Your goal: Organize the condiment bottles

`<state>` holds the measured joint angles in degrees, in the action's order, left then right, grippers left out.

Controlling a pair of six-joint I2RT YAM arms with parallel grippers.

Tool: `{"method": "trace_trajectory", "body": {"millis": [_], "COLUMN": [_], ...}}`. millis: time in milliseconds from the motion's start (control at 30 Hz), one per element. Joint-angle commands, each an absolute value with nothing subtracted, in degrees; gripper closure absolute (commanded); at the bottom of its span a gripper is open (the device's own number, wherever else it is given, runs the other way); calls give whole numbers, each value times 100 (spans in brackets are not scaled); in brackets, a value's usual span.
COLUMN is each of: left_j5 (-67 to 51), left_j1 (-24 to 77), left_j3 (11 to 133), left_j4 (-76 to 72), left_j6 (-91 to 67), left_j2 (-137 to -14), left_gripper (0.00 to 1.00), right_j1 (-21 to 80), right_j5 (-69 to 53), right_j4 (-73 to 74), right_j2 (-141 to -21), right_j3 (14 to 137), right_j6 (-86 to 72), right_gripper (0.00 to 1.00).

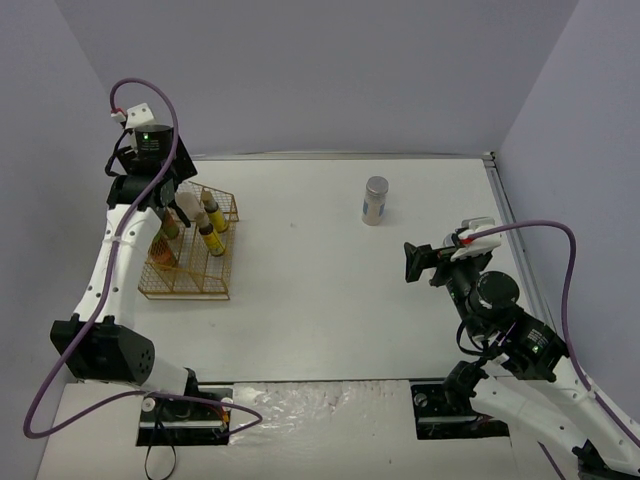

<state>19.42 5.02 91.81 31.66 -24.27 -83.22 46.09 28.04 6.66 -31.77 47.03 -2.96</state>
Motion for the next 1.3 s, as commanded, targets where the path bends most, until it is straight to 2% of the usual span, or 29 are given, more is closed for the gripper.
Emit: {"method": "trace_trajectory", "body": {"millis": [0, 433, 1267], "left_j5": [1989, 2133, 2309], "left_j1": [475, 475, 485], "left_j3": [9653, 9593, 8011], "left_j4": [2961, 2668, 726], "left_j6": [-2399, -2309, -2215], "left_j2": [-7934, -7781, -7767], "left_gripper": [100, 100, 100], "right_j1": [4570, 4570, 4570], "right_j5": [2804, 2777, 2721], "right_j4": [185, 165, 158], "right_j2": [-3287, -3313, -3262], "right_j3": [4729, 4729, 4685], "right_j6": [-211, -202, -194], "right_gripper": [0, 0, 0]}}
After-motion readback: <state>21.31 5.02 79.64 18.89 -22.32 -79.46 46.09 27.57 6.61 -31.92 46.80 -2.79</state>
